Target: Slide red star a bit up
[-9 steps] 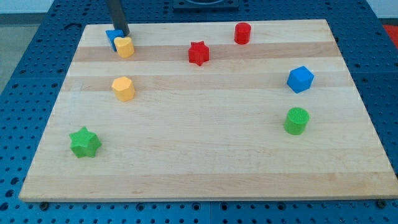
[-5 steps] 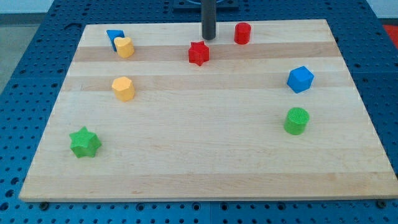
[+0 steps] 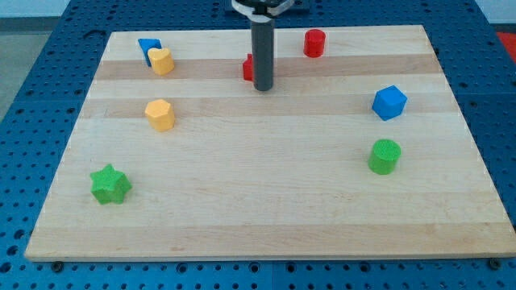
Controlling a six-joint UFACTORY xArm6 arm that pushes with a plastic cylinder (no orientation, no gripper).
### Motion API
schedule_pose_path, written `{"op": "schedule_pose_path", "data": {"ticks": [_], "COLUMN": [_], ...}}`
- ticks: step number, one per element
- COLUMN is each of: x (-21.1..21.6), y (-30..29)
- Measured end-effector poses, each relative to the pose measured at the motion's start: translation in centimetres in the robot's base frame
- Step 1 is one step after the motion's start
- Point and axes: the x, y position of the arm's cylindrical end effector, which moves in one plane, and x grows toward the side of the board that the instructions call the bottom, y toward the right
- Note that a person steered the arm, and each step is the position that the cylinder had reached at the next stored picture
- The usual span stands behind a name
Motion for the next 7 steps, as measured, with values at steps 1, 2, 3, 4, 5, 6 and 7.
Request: {"op": "schedule_pose_path", "data": {"ticks": [1, 2, 3, 4, 5, 6, 7], "x": [0.0, -0.8, -1.1, 0.2, -0.1, -1.7, -3.8], "y": [-0.2, 1.5, 0.3, -4.0, -5.8, 0.8, 6.5]}}
